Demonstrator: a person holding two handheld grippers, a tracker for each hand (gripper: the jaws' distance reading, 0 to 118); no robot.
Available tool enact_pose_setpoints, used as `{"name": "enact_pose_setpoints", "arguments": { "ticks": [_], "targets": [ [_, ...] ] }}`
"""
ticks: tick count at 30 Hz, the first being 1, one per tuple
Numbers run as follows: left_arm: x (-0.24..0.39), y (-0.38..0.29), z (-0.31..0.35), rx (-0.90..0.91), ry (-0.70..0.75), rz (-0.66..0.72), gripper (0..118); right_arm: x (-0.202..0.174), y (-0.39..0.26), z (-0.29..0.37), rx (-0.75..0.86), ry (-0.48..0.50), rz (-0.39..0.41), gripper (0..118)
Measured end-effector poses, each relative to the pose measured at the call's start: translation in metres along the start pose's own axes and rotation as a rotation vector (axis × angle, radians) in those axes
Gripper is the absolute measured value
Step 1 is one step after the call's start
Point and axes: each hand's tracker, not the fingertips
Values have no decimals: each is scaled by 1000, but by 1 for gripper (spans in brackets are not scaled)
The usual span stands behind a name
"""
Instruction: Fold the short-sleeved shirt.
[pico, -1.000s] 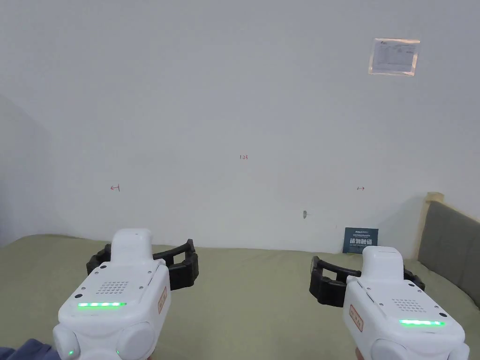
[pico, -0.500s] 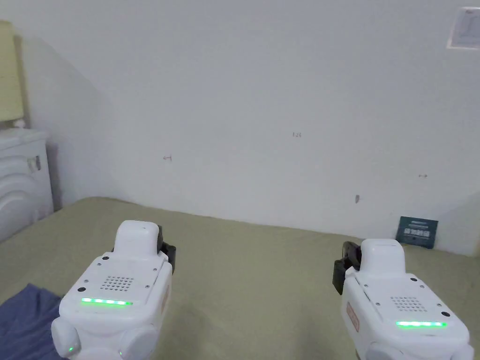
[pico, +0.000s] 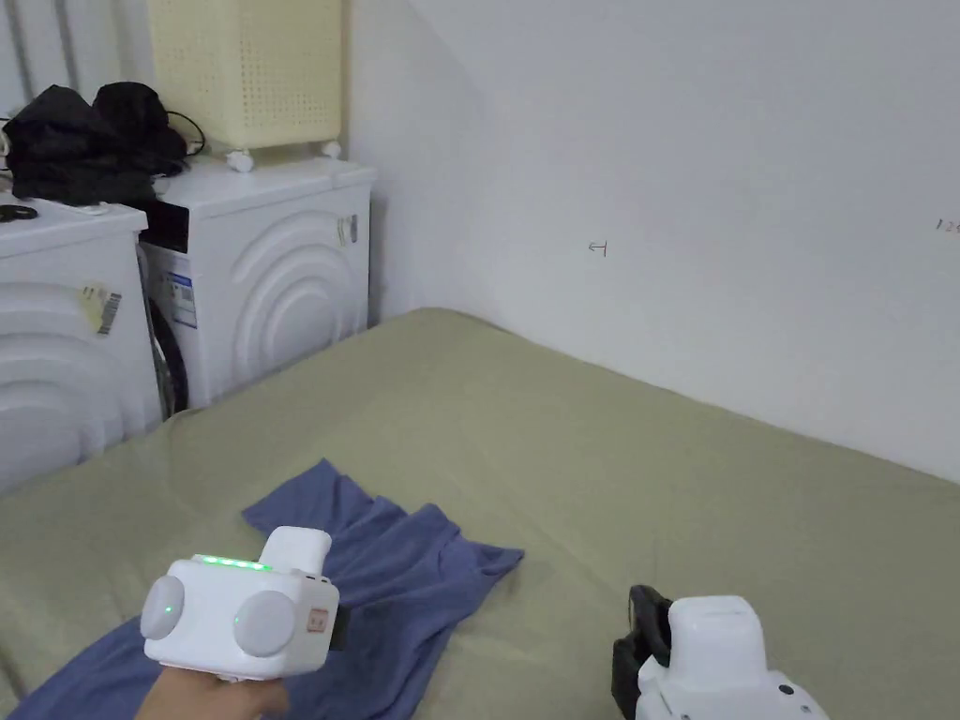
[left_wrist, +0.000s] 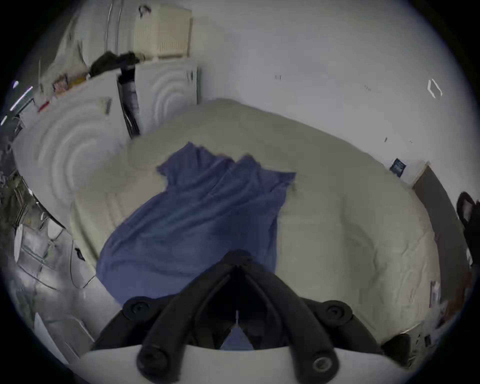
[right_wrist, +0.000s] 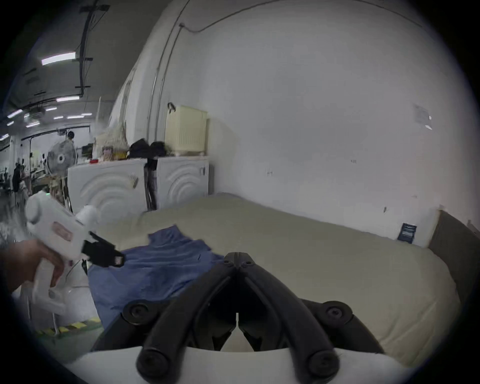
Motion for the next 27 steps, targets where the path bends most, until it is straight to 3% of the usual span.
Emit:
{"name": "enact_pose_setpoints", "arguments": {
  "ticks": [1,2,3,4,7,10,13,14,17,18,19,20,22,27],
  "targets": [
    [0,3,-16,5,14,-10,38,4,-5,-3,-19,2,9,1],
    [0,8,-36,4,11,-22,82,6,-10,-9,-41,3,22,1],
    [-5,21,-63,-34,-20,-35,112,8,-15,-13,-60,-7,33,1],
    [-4,27,-80,-42,-39,-45,118,12,-20,-16,-73,-14,44,1],
    [2,51,-137,-3,12,-95,118,32,-33,-22,-120,-46,43,1],
    [-9,65,-195,-90,83,-10,118,54,-45,-26,-175,-88,8,1],
    [-22,61,-235,-229,112,-17,109,72,-54,-27,-201,-127,-17,1],
    [-30,58,-233,-215,90,-37,107,77,-56,-26,-207,-134,-27,1],
    [-34,63,-224,-161,107,4,89,89,-58,-20,-208,-144,-48,1],
    [-36,65,-221,-140,113,-12,89,93,-58,-17,-205,-148,-55,1],
    [-26,58,-221,-110,100,-37,54,96,-57,-14,-201,-156,-65,1],
    [-22,56,-220,-84,181,-89,2,101,-57,-9,-192,-161,-87,1],
    [-21,55,-221,-99,135,-78,2,112,-55,2,-181,-172,-130,1],
    [52,60,-144,19,20,-64,2,149,-54,49,-148,-221,-175,1]
  ]
}}
